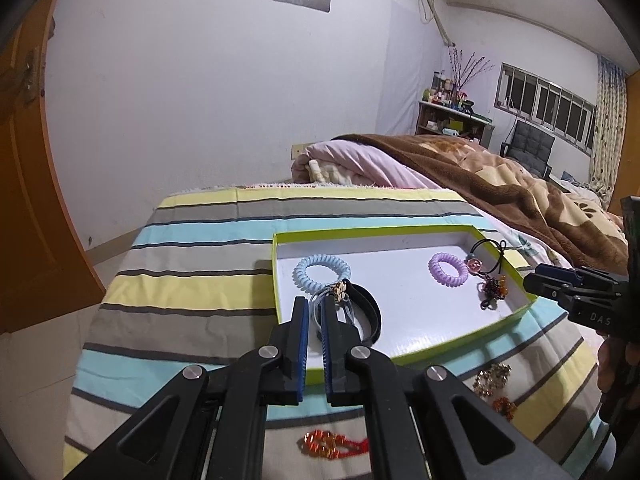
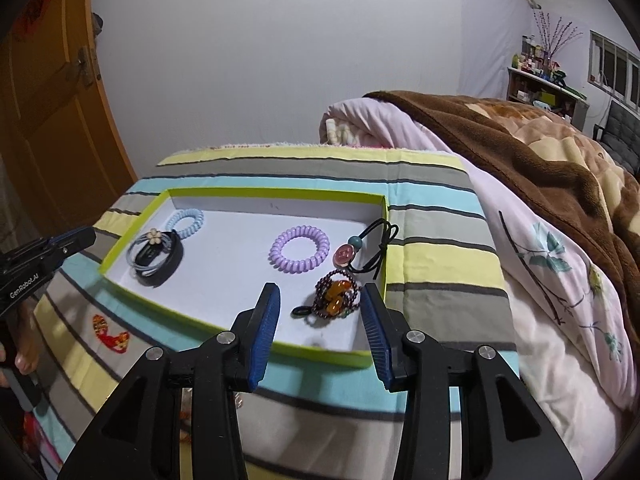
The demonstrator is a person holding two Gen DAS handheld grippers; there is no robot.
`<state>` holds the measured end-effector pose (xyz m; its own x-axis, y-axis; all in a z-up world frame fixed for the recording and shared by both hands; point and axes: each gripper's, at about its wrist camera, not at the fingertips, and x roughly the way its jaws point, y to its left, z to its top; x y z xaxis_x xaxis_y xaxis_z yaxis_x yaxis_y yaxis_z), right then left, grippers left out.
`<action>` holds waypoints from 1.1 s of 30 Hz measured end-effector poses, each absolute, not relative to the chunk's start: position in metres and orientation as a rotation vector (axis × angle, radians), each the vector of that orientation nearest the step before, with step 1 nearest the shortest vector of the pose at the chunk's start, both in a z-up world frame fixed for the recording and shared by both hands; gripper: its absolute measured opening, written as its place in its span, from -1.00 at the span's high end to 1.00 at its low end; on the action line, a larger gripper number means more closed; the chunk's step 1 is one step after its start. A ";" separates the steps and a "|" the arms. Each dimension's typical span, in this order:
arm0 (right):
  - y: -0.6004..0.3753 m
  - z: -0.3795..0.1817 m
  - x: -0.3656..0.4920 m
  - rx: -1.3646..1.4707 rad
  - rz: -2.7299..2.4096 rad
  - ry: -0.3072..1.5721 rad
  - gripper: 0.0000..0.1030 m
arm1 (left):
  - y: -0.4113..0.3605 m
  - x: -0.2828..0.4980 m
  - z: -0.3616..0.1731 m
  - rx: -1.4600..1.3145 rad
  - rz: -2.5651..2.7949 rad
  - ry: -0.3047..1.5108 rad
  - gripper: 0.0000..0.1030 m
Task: Organize jewelry
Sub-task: 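Lift both tools out of the box back toward the remaining jewelry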
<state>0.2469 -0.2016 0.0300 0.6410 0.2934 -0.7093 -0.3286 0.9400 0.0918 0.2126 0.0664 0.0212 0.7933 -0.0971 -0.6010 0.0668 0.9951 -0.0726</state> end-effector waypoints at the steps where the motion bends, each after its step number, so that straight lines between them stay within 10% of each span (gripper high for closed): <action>1: -0.202 0.032 0.243 -0.044 0.356 0.796 0.17 | 0.066 0.209 0.022 -0.046 -0.089 0.645 0.91; 23: -0.203 0.034 0.136 -0.020 0.438 0.795 0.17 | 0.057 0.105 0.008 -0.052 -0.153 0.667 0.90; 33: -0.208 0.031 0.132 -0.018 0.440 0.800 0.17 | 0.044 0.097 0.007 -0.046 -0.188 0.669 0.55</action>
